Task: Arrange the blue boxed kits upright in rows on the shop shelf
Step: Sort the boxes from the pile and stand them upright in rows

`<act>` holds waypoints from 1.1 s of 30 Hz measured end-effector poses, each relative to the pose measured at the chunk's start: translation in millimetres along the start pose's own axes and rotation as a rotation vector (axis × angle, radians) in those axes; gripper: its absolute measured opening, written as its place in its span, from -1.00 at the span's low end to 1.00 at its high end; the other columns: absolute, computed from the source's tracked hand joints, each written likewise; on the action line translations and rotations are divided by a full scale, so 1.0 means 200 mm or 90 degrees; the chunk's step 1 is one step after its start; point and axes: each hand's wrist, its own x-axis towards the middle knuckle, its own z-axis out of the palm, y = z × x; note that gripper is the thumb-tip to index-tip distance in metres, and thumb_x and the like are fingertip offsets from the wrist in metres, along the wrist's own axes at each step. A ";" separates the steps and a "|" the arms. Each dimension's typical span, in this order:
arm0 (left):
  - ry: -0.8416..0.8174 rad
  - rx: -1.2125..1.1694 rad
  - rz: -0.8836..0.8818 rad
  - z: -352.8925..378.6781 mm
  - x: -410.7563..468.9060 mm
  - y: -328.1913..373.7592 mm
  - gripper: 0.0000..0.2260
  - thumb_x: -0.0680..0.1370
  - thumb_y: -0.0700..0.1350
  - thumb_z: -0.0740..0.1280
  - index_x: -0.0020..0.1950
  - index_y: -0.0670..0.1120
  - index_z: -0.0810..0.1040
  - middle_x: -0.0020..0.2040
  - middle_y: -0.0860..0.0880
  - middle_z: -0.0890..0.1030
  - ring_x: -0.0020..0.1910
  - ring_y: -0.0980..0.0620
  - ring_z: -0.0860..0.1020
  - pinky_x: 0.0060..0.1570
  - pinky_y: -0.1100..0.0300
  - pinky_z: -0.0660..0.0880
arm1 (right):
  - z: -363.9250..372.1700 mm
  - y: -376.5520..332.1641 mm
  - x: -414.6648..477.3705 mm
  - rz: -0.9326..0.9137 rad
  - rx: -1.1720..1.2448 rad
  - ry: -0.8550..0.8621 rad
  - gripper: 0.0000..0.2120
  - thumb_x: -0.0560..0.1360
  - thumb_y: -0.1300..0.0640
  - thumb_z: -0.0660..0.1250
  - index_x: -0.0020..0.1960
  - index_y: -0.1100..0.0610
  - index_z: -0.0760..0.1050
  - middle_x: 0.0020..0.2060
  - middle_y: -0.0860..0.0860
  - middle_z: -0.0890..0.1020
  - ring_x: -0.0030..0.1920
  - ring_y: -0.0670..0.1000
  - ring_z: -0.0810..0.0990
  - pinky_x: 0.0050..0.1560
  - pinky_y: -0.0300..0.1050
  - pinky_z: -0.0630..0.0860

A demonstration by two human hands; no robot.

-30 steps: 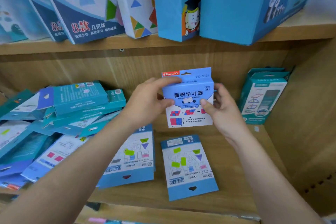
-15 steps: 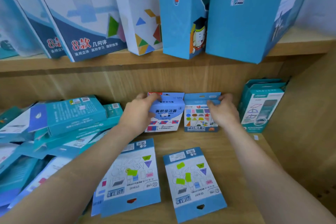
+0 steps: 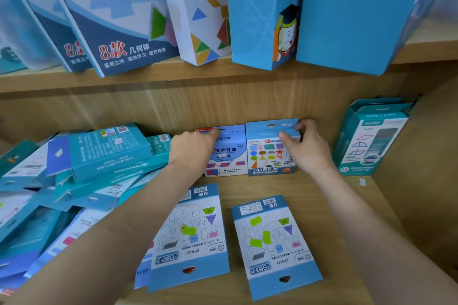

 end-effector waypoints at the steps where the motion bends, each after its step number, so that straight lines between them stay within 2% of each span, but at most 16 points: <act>1: -0.002 0.000 -0.006 0.01 0.00 0.00 -0.63 0.59 -0.06 0.24 0.37 0.08 0.25 -0.12 -0.05 0.63 -0.11 -0.13 0.61 -0.34 0.13 0.34 | 0.01 0.00 0.00 -0.004 -0.005 0.005 -0.61 0.52 -0.13 0.29 0.16 0.11 0.30 -0.10 0.05 0.52 -0.14 0.11 0.47 -0.18 -0.08 0.34; 4: -0.008 -0.016 -0.023 0.03 0.00 0.00 -0.58 0.58 -0.08 0.25 0.39 0.11 0.20 -0.11 -0.05 0.62 -0.10 -0.12 0.61 -0.33 0.13 0.35 | 0.02 0.00 0.01 -0.002 -0.009 0.009 -0.61 0.51 -0.14 0.29 0.15 0.11 0.30 -0.08 0.08 0.52 -0.15 0.10 0.47 -0.19 -0.10 0.31; 10: -0.013 -0.100 -0.039 0.04 -0.02 -0.02 -0.53 0.53 -0.17 0.30 0.38 0.05 0.23 -0.04 -0.09 0.60 0.03 -0.13 0.53 -0.24 0.04 0.44 | 0.00 -0.01 0.01 0.032 0.018 0.017 -0.61 0.44 -0.17 0.37 0.05 0.06 0.33 -0.10 -0.01 0.53 -0.12 0.08 0.54 -0.17 -0.07 0.44; 13: -0.020 -0.107 -0.051 0.04 -0.02 -0.04 -0.53 0.51 -0.19 0.31 0.37 0.02 0.26 -0.05 -0.12 0.60 0.02 -0.14 0.52 -0.14 0.01 0.50 | 0.02 -0.01 -0.01 0.017 0.011 0.030 -0.60 0.44 -0.18 0.37 0.03 0.08 0.34 -0.15 -0.02 0.54 -0.16 0.07 0.54 -0.25 -0.09 0.39; 16: -0.028 -0.075 -0.050 0.04 -0.02 -0.03 -0.52 0.51 -0.18 0.31 0.37 0.02 0.24 -0.05 -0.12 0.60 0.03 -0.15 0.52 -0.08 -0.01 0.49 | 0.02 -0.01 -0.02 -0.004 0.036 0.022 -0.63 0.46 -0.14 0.37 0.05 0.08 0.34 -0.11 0.00 0.56 -0.16 0.05 0.53 -0.25 -0.11 0.37; 21: -0.083 -0.029 -0.054 -0.02 -0.06 0.00 -0.49 0.52 -0.12 0.26 0.43 0.00 0.17 0.17 -0.16 0.52 0.19 -0.18 0.42 0.12 -0.04 0.39 | -0.01 0.01 -0.06 -0.004 0.096 -0.048 -0.61 0.51 -0.03 0.34 0.22 0.06 0.28 0.10 0.04 0.51 -0.07 0.03 0.50 -0.08 -0.12 0.40; 24: -0.007 -0.052 -0.009 -0.11 -0.17 0.00 -0.54 0.50 -0.16 0.27 0.39 -0.05 0.30 0.20 -0.14 0.51 0.20 -0.17 0.41 0.06 -0.02 0.42 | -0.06 0.00 -0.15 -0.023 0.073 -0.049 -0.51 0.50 0.00 0.35 0.34 0.01 0.23 0.22 0.08 0.49 0.11 0.08 0.51 0.07 -0.15 0.36; 26: 0.039 -0.157 0.032 -0.16 -0.28 -0.01 -0.64 0.51 -0.14 0.26 0.31 -0.04 0.42 0.18 -0.09 0.54 0.18 -0.14 0.43 0.01 -0.02 0.45 | -0.11 0.00 -0.24 -0.045 0.072 -0.057 -0.52 0.49 0.00 0.37 0.33 -0.04 0.26 0.22 0.05 0.49 0.19 0.04 0.48 0.14 -0.16 0.34; 28: 0.047 -0.285 0.075 -0.18 -0.41 0.00 -0.74 0.52 -0.08 0.27 0.20 0.01 0.52 0.15 -0.01 0.58 0.15 -0.09 0.48 -0.01 0.02 0.49 | -0.16 0.01 -0.34 -0.091 0.054 -0.120 -0.58 0.47 -0.04 0.38 0.26 -0.14 0.31 0.19 -0.05 0.49 0.23 -0.04 0.46 0.24 -0.11 0.38; 30: 0.030 -0.357 0.123 -0.19 -0.54 0.01 -0.79 0.53 0.02 0.23 0.09 0.05 0.58 0.09 0.07 0.61 0.10 -0.04 0.53 -0.01 0.05 0.52 | -0.21 0.02 -0.46 -0.155 -0.009 -0.214 -0.60 0.45 -0.09 0.39 0.24 -0.21 0.33 0.25 -0.11 0.47 0.28 -0.11 0.41 0.27 -0.10 0.37; 33: -0.024 -0.397 0.182 -0.18 -0.67 0.04 -0.64 0.47 0.20 0.08 0.05 0.09 0.57 0.07 0.14 0.60 0.07 0.02 0.53 -0.01 0.08 0.52 | -0.25 0.04 -0.60 -0.230 -0.132 -0.359 -0.36 0.39 -0.18 0.42 0.38 -0.24 0.23 0.40 -0.20 0.31 0.34 -0.23 0.24 0.32 -0.23 0.24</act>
